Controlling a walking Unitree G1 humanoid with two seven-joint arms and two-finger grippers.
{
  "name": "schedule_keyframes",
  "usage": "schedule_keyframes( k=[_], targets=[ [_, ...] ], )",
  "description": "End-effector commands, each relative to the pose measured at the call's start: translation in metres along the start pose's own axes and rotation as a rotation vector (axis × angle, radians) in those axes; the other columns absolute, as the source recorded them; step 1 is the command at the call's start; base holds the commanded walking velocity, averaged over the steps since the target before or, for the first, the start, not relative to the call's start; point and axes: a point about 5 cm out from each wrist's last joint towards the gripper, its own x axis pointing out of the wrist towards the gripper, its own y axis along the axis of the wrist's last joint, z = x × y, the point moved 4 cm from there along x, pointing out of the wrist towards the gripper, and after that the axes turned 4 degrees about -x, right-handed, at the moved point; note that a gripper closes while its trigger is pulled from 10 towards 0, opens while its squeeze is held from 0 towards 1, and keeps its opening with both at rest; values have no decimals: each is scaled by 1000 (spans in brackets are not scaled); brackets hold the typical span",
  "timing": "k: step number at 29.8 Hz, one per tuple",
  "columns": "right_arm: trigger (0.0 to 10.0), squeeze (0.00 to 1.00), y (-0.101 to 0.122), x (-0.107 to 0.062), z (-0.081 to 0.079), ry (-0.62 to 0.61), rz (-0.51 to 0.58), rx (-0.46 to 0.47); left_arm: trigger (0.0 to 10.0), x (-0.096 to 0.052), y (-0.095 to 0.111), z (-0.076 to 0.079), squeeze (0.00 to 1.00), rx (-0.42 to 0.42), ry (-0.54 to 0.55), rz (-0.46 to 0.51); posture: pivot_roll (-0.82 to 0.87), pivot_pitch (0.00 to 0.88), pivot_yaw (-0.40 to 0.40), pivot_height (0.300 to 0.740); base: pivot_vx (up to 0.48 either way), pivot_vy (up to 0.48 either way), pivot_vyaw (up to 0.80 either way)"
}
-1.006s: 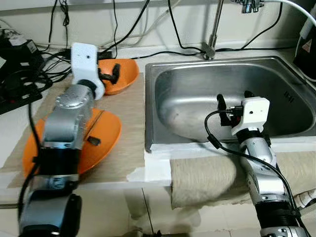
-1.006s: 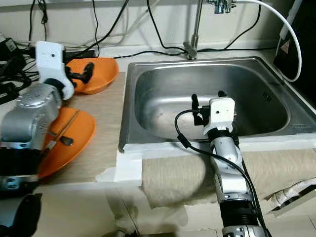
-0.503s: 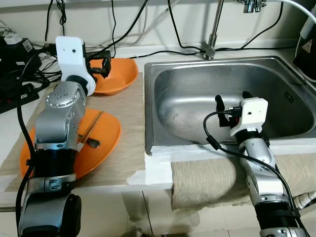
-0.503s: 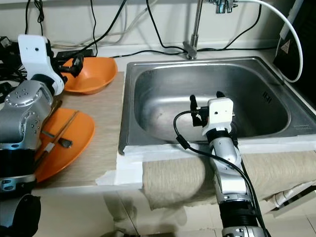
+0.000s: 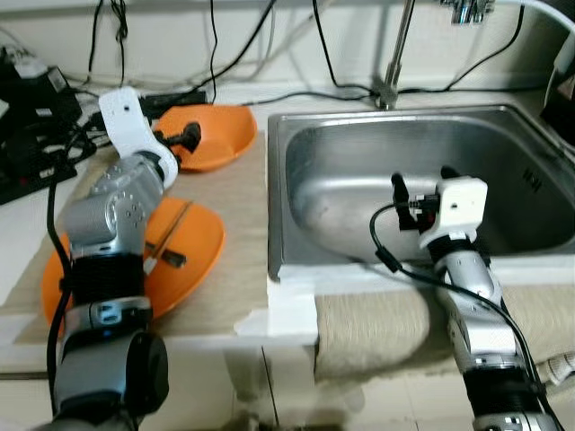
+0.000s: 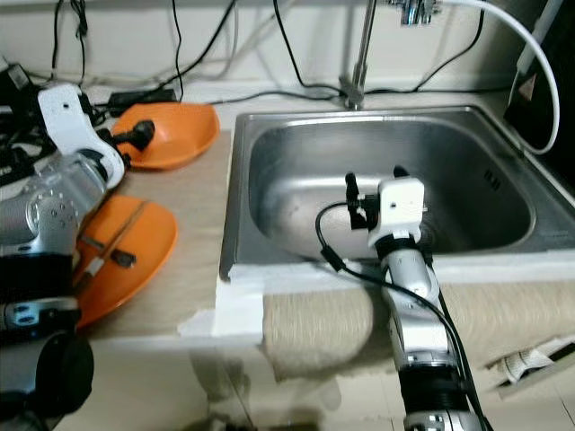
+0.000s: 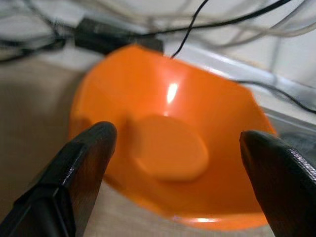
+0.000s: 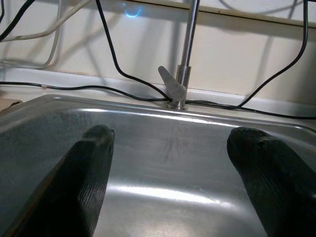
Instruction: Kitchen organization
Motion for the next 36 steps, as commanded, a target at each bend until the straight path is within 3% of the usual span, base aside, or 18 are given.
schedule_keyframes(
  k=[1,12,17,19,23,36],
  targets=[
    [10000,0,3,3,-1,0,4,6,10000,3,0,-2,0,-30,25,-19,12,0,70,740,0,0,0],
    [10000,0,3,2,1,-9,3,2,10000,7,-2,-4,0,-40,49,-29,7,0,71,740,0,0,0],
    [10000,0,3,3,2,-8,3,0,10000,2,34,3,0,71,22,139,12,1,67,740,0,0,0],
    [10000,0,2,2,1,-6,2,0,10000,1,41,4,0,123,24,179,12,1,67,740,0,0,0],
    [10000,0,3,3,1,-4,2,0,10000,-1,45,10,0,131,1,196,15,5,66,740,0,0,0],
    [10000,0,2,3,1,-7,1,-1,10000,6,24,1,0,190,30,119,9,2,69,740,0,0,0]
  ],
)
